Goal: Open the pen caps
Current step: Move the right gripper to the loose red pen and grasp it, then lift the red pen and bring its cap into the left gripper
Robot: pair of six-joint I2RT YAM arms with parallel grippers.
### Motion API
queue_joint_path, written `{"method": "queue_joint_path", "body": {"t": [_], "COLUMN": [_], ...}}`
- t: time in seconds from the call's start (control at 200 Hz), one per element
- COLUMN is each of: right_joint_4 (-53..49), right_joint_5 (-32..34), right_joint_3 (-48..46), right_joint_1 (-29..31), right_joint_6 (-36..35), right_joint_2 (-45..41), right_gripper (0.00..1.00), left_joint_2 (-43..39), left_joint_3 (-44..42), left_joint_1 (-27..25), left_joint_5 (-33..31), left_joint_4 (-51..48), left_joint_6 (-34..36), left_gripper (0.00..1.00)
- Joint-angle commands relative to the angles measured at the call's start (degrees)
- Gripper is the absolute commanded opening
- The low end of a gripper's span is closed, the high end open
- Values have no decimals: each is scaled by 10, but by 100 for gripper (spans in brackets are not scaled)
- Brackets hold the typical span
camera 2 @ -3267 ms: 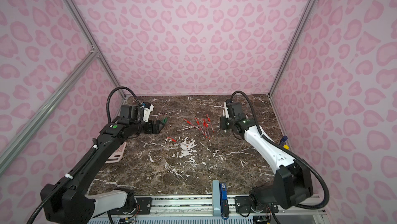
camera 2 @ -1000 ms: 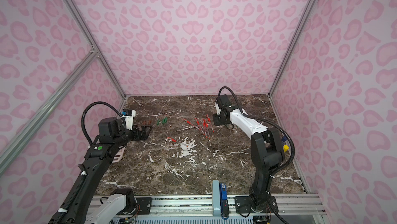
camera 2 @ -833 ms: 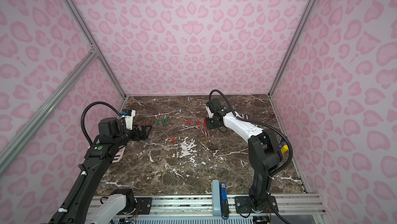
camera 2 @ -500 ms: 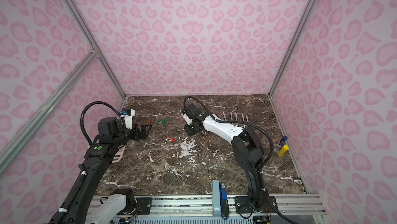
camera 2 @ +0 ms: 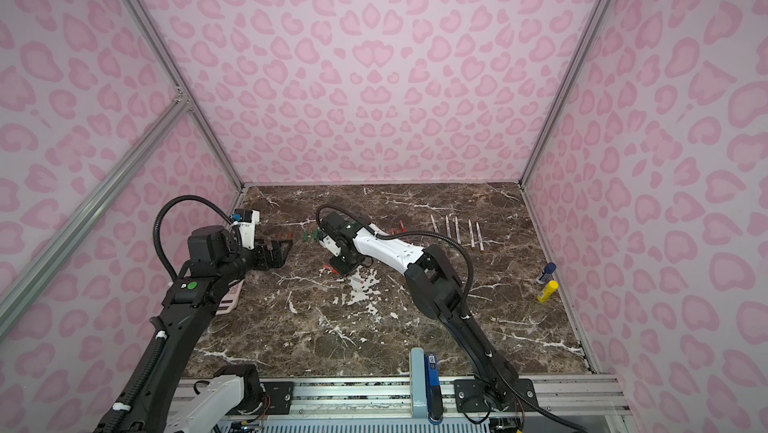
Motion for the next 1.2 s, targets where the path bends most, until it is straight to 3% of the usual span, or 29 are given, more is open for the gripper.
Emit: {"method": "queue_joint_path", "body": {"t": [0.0, 0.11, 0.525, 0.66, 0.87, 1.015, 1.2], "right_joint_4": [-51, -45, 2, 12, 139, 293, 419], "right_joint_5": [12, 7, 11, 14, -19, -35, -16], "right_joint_3": [27, 25, -48, -69, -195, -323, -424], "right_joint_1": [0, 2, 4, 2, 5, 9, 37], "right_joint_6": [-15, -18, -3, 15, 85, 175, 264], "right_joint_2": [27, 37, 16, -14, -145, -254, -340], "right_gripper": [43, 42, 6, 1, 1, 1, 0], "left_joint_2": [-1, -5, -3, 2, 3, 7, 33], "left_joint_3": [7, 0, -3, 1, -6, -15, -24], "left_joint_1": [2, 3, 4, 4, 5, 3, -4], "left_joint_5": [-3, 3, 6, 5, 58, 104, 141], "left_joint_4": [8, 15, 22, 15, 24, 48, 89], "left_joint_6": [0, 1, -3, -4, -24, -53, -137], "left_gripper": [98, 98, 98, 98, 98, 100, 93]}}
